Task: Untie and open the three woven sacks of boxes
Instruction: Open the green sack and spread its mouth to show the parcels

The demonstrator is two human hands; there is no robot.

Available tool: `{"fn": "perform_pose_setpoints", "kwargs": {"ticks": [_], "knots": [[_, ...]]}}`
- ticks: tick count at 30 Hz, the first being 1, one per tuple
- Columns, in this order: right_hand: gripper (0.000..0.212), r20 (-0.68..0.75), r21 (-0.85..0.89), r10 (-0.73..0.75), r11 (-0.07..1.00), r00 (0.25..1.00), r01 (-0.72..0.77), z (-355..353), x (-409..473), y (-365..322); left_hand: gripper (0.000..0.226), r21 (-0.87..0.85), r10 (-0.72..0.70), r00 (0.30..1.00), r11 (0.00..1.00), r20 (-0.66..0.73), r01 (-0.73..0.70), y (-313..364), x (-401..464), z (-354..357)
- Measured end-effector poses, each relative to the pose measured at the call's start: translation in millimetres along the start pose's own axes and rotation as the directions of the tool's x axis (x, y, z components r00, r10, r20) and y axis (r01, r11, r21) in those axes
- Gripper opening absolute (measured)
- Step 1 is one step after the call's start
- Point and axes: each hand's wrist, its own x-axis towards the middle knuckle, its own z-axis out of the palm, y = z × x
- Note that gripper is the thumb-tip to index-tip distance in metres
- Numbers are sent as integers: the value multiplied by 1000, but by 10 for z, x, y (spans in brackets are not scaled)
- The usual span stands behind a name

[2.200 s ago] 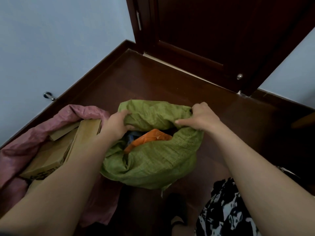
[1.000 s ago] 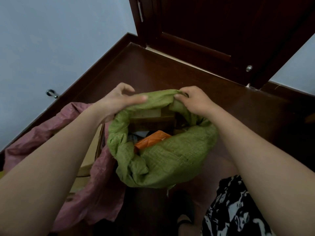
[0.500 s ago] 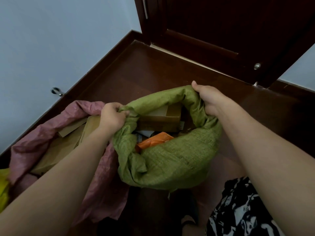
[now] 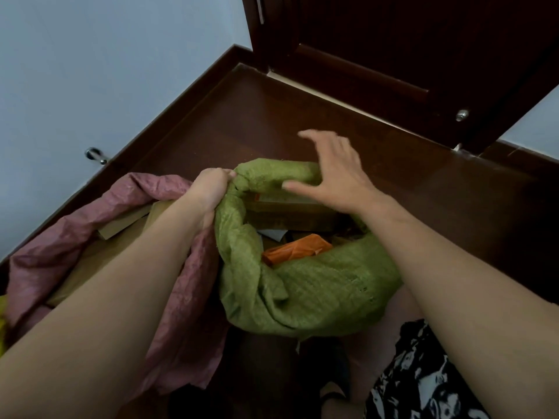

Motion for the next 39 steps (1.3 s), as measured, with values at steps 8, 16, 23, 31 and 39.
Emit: {"fn": "perform_pose_setpoints", "kwargs": {"ticks": [8, 16, 23, 31, 39], "knots": [[8, 149, 212, -63, 977, 987, 31, 121, 145, -11, 32, 298, 315, 940, 892, 133, -341, -78, -153, -92], [44, 228, 505, 284, 783, 931, -363, 11, 260, -35, 54, 751, 401, 911, 631, -100, -195, -460, -130, -449], [28, 368, 703, 522, 386, 770, -598, 98, 410, 63, 16, -162, -104, 989, 983, -109, 86, -564, -210, -513], [26, 546, 754, 602, -51, 583, -655, 175, 481, 146, 15, -274, -104, 985, 960, -134, 64, -637, -148, -376], [25, 543, 772, 678, -171, 495, -612, 178, 528, 270, 49, 816, 237, 966, 576, -102, -55, -675, -235, -453]]}}
